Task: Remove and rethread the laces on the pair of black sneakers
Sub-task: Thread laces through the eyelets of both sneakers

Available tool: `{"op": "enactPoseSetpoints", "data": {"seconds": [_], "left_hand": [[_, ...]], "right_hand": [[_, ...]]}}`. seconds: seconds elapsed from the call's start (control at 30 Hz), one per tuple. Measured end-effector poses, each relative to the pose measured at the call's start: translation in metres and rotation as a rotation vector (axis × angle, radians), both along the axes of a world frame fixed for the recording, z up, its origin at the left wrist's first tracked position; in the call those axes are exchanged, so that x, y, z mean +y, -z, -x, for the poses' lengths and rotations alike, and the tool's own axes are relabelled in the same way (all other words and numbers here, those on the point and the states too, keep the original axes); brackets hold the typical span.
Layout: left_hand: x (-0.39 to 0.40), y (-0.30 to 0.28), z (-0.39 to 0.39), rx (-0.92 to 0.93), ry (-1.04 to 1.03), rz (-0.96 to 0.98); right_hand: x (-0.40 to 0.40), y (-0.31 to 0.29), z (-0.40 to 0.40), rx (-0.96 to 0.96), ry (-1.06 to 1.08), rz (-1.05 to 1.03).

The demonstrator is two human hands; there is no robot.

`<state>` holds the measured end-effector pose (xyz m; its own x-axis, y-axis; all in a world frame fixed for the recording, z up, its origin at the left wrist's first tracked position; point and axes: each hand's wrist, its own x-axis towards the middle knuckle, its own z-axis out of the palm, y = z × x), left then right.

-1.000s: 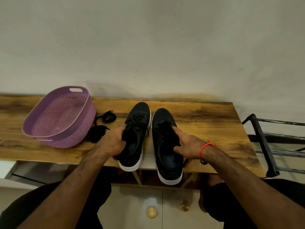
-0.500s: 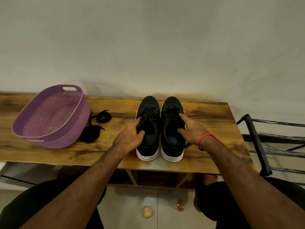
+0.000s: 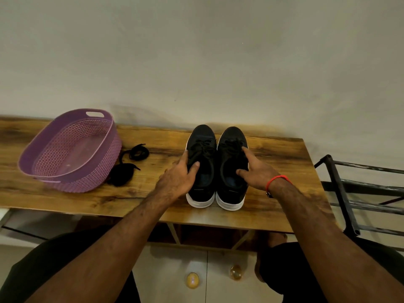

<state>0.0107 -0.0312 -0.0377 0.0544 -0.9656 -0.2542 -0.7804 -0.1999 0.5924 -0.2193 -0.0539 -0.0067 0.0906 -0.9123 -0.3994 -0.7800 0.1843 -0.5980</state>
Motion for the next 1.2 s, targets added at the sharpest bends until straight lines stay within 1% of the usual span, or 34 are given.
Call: {"op": "enactPoseSetpoints", "data": {"seconds": [0.07, 0.13, 0.17, 0.27, 0.33, 0.4, 0.47, 0.5, 0.53, 0.57, 0.63, 0.67, 0.7, 0.77, 0.83, 0.9, 0.93, 0.97, 1.0, 1.03, 1.1, 1.2], "left_hand": [[0.004, -0.007, -0.006, -0.130, 0.025, 0.006], [0.008, -0.021, -0.019, -0.258, 0.052, 0.095], [0.010, -0.028, -0.027, -0.312, 0.070, 0.144], [0.014, -0.047, -0.064, -0.384, 0.073, 0.231], [0.021, -0.066, -0.097, -0.387, -0.020, 0.264], [0.028, -0.081, -0.135, -0.382, -0.138, 0.229], [0.036, -0.087, -0.173, -0.398, -0.227, 0.132], [0.040, -0.086, -0.188, -0.406, -0.258, 0.087], [0.045, -0.086, -0.203, -0.406, -0.284, 0.050], [0.050, -0.086, -0.212, -0.406, -0.299, 0.020], [0.055, -0.082, -0.227, -0.376, -0.322, -0.030], [0.054, -0.079, -0.232, -0.348, -0.326, -0.045], [0.055, -0.074, -0.237, -0.312, -0.324, -0.056], [0.053, -0.066, -0.240, -0.237, -0.315, -0.050], [0.052, -0.063, -0.238, -0.252, -0.333, -0.001], [0.051, -0.069, -0.224, -0.320, -0.389, 0.165], [0.051, -0.074, -0.213, -0.294, -0.398, 0.281], [0.048, -0.078, -0.202, -0.222, -0.382, 0.358], [0.045, -0.077, -0.189, -0.154, -0.340, 0.362], [0.040, -0.071, -0.180, -0.129, -0.278, 0.302], [0.029, -0.053, -0.162, -0.180, -0.136, 0.151], [0.015, -0.020, -0.151, -0.320, -0.040, 0.017]], "right_hand": [[-0.005, -0.002, 0.000, 0.058, -0.012, 0.033], [-0.008, -0.006, -0.004, 0.163, -0.031, 0.113], [-0.008, -0.010, -0.008, 0.183, -0.037, 0.166], [-0.004, -0.020, -0.032, 0.174, -0.064, 0.400], [0.002, -0.024, -0.052, 0.225, -0.126, 0.537], [0.011, -0.023, -0.071, 0.350, -0.203, 0.658], [0.016, -0.025, -0.087, 0.447, -0.257, 0.739], [0.016, -0.027, -0.093, 0.442, -0.271, 0.758], [0.014, -0.029, -0.103, 0.396, -0.298, 0.773], [0.011, -0.030, -0.111, 0.322, -0.338, 0.772], [0.002, -0.031, -0.138, 0.133, -0.431, 0.683], [-0.004, -0.031, -0.154, 0.072, -0.476, 0.619], [-0.009, -0.030, -0.175, 0.054, -0.519, 0.565], [-0.024, -0.024, -0.213, 0.090, -0.578, 0.490], [-0.041, -0.011, -0.248, 0.105, -0.592, 0.446], [-0.060, 0.006, -0.272, 0.131, -0.588, 0.409], [-0.067, 0.012, -0.278, 0.158, -0.606, 0.379], [-0.075, 0.019, -0.285, 0.189, -0.639, 0.352], [-0.080, 0.024, -0.288, 0.214, -0.667, 0.312], [-0.085, 0.029, -0.292, 0.242, -0.696, 0.279], [-0.094, 0.038, -0.292, 0.283, -0.740, 0.235], [-0.109, 0.054, -0.290, 0.381, -0.862, 0.315]]}}
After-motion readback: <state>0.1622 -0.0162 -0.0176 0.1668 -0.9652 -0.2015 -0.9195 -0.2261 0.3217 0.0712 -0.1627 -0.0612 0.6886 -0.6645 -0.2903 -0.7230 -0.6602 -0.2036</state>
